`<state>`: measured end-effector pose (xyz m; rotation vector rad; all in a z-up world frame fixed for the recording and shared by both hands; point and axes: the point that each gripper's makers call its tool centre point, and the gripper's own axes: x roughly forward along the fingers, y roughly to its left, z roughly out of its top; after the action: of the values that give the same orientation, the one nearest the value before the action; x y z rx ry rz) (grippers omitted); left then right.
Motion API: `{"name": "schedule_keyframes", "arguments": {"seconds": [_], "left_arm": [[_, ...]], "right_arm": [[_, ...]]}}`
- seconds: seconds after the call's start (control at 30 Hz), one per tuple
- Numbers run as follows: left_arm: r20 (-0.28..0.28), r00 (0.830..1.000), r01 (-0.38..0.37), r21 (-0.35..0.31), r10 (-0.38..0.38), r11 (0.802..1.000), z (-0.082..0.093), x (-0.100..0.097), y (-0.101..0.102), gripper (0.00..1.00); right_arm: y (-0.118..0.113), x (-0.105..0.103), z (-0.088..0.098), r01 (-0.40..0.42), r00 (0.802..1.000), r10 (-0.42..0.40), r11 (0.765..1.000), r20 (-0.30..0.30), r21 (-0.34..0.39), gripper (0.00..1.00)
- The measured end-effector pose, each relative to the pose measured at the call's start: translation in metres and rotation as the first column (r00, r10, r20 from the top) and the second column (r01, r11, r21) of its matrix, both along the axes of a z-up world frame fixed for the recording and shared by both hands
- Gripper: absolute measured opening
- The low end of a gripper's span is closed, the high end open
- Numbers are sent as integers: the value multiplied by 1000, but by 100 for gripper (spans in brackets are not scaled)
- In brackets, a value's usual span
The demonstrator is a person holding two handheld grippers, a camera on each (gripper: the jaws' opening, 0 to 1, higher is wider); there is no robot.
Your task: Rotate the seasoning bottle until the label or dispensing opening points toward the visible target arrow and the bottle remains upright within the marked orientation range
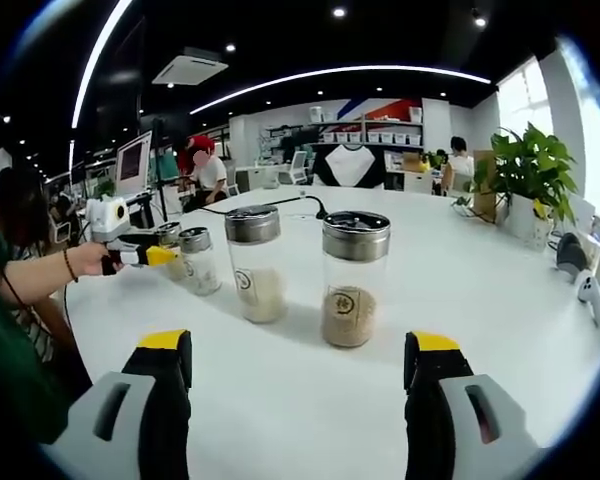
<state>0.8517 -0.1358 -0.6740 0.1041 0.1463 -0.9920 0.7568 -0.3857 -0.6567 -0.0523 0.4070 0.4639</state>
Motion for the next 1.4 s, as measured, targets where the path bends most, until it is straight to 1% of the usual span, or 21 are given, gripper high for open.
{"name": "schedule_keyframes", "arguments": {"seconds": [0.07,0.13,0.17,0.47,0.6,0.63,0.67,0.73,0.8,0.83,0.9,0.93,1.03,1.07,1.1,1.13,1.2,1.3,1.33,1.37,1.4], "left_arm": [[1,1000,15,-3,-15,1000,0,0,0,34],[-12,999,49,-3,-49,999,1,-2,-1,34],[-1,998,58,20,-58,998,1,-2,0,34],[-9,994,106,28,-105,994,0,-2,-1,35],[-4,994,111,32,-111,993,-1,-2,-1,35],[-13,994,105,33,-105,994,-1,-2,-1,35],[-21,995,93,40,-93,995,-1,-1,-2,35],[-3,996,85,63,-85,994,-1,-2,-2,35],[-14,997,71,81,-70,994,-4,-2,-1,37],[-21,998,58,79,-56,995,-6,-2,0,41],[-31,999,19,43,-17,999,-4,-1,1,49],[-28,1000,10,39,-9,999,-3,-2,2,53],[-26,998,-57,41,58,998,-3,-2,6,58],[-30,995,-91,25,92,996,-3,-2,7,59],[-31,994,-107,13,108,994,-2,-3,8,60],[-28,990,-142,-9,141,990,0,-3,10,61],[-21,984,-180,-38,179,983,3,-5,13,61],[-20,972,-236,-58,235,970,6,-5,17,61],[-18,967,-256,-66,255,964,7,-5,19,61],[-28,956,-292,-83,291,953,9,-5,21,61],[-45,950,-312,-95,309,945,10,-6,22,60]], "right_arm": [[0,0,0,1,1000,-1,1000,-1,0,90],[0,0,1,-1,1000,1,1000,8,2,90],[0,0,2,-3,1000,3,1000,10,0,90],[-1,1,0,1,1000,-1,1000,4,0,90],[1,0,1,-5,1000,5,1000,9,8,90],[1,0,1,-4,1000,4,1000,7,8,90],[0,0,1,-3,1000,3,1000,5,5,90],[-1,0,-1,-1,1000,1,1000,2,4,90],[-2,1,-1,2,1000,-2,1000,0,7,90],[-2,1,-2,3,1000,-3,1000,-1,6,90],[-3,1,-3,5,1000,-5,1000,-4,6,90],[-3,2,-3,5,1000,-5,1000,-4,8,89],[-3,3,-3,7,1000,-7,1000,-4,8,89],[-4,3,-3,10,1000,-10,1000,-4,11,89],[-4,4,-3,12,1000,-12,1000,-5,13,89],[-5,5,-4,15,1000,-15,1000,-7,16,89],[-5,6,-3,17,1000,-17,1000,-8,20,89],[-3,7,-1,12,1000,-12,1000,-1,18,89],[-3,8,-1,11,1000,-11,1000,0,18,89],[-3,8,0,11,1000,-11,1000,0,21,89],[-3,9,0,12,1000,-12,1000,0,22,89]]}}
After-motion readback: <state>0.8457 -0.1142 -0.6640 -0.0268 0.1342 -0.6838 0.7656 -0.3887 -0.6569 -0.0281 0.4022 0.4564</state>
